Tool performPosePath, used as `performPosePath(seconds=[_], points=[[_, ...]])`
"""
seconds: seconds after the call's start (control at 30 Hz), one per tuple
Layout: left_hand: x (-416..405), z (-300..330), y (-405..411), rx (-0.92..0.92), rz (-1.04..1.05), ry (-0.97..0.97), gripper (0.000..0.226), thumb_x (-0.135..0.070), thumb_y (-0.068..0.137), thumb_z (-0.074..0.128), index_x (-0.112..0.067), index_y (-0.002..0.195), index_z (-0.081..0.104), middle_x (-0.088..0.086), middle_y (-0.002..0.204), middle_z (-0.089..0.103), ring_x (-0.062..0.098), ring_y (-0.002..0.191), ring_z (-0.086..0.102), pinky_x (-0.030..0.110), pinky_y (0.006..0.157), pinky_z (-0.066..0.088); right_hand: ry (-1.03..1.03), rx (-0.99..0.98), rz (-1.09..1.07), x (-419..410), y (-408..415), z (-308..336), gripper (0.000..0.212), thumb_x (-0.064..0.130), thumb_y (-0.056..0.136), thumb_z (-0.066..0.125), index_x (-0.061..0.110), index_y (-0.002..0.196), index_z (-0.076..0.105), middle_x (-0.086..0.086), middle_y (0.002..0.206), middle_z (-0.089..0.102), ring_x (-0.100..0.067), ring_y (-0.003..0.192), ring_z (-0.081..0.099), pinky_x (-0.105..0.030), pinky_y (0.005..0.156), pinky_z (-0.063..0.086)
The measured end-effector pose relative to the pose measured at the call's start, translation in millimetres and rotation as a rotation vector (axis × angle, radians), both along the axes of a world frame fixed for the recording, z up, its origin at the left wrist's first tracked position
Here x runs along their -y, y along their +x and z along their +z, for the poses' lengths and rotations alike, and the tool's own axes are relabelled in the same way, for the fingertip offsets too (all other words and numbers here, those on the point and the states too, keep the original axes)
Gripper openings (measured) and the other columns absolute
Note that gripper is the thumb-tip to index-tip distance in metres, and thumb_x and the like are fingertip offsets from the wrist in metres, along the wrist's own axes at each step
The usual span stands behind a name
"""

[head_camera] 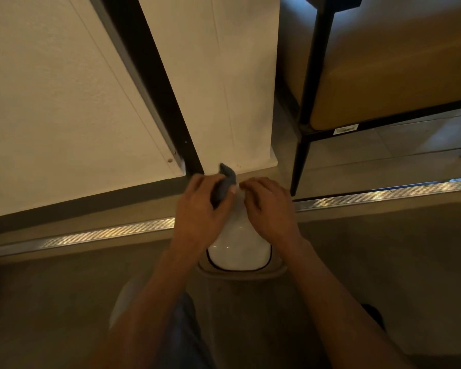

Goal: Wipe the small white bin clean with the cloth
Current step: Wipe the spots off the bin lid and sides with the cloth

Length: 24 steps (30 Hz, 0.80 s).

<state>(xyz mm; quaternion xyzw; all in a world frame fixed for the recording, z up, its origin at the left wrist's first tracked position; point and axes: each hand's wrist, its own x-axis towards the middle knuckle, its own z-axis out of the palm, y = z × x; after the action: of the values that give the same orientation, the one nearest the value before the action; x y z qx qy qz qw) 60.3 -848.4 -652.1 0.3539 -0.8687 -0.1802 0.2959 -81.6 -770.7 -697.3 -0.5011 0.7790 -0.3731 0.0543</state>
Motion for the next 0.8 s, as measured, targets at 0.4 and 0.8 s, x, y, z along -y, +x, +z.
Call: performPosePath(seconds=[0.4,0.8], points=[[20,-39,5,0.330,-0.086,-0.307,0.042,-0.043,0.102,0.041,-0.022,0.133,0.062,0.005,0.135,0.055,0.028,0.111,0.048,0.038,0.088,0.038,-0.080,-0.061,-0.065,8,0,-18,0.035,0.024,0.095,0.040,0.012,0.110,0.069,-0.006,0.108,0.070,-0.026,0.103,0.063,-0.048,0.092,0.047],[58,-26,-45,0.518,-0.024,0.185,0.040,-0.041,0.106,0.029,-0.022,0.113,0.063,0.006,0.103,0.065,0.024,0.089,0.057,0.033,0.077,0.040,-0.075,-0.077,-0.109,14,2,-23,0.035,0.022,0.096,0.038,0.006,0.107,0.068,-0.010,0.105,0.070,-0.026,0.100,0.063,-0.047,0.090,0.050]])
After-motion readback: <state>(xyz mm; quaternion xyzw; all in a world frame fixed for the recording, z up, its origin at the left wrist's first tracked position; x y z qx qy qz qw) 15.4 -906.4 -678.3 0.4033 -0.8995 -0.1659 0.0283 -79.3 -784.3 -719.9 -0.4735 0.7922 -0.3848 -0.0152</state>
